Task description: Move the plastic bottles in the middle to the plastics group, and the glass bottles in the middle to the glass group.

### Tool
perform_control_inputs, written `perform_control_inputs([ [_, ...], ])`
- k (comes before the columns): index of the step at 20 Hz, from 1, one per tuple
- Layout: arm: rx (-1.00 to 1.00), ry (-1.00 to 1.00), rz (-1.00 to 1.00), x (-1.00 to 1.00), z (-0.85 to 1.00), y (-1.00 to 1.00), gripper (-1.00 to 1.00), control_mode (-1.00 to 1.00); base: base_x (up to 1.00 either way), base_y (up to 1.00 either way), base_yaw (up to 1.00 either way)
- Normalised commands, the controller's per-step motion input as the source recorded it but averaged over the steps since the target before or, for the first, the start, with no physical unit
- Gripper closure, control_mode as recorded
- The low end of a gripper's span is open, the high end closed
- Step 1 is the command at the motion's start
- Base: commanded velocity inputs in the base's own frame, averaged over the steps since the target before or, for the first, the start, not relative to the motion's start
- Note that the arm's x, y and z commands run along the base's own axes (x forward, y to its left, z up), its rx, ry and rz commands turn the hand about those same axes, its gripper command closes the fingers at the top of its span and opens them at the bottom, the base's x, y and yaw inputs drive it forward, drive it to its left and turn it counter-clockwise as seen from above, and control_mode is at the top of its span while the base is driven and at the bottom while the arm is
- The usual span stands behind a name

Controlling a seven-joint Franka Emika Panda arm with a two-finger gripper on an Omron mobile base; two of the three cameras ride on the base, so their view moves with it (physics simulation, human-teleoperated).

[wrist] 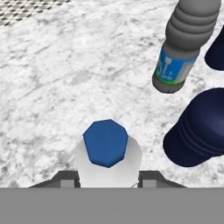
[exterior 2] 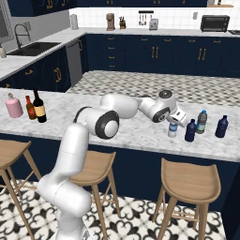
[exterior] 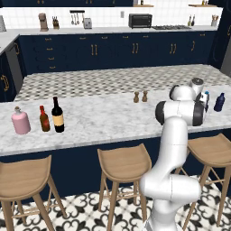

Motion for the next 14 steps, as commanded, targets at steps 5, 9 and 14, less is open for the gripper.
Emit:
perform_control_inputs([
  [5,-0.01,0.01,0.0,0.0,-0.17,0.0,1.0,-1.0,0.0,0.0,0.0],
  [9,0.0,0.0,0.0,0.0,0.0,0.0,1.0,-1.0,0.0,0.0,0.0],
  [14,0.0,0.0,0.0,0.0,0.0,0.0,-1.0,-1.0,0.0,0.0,0.0],
])
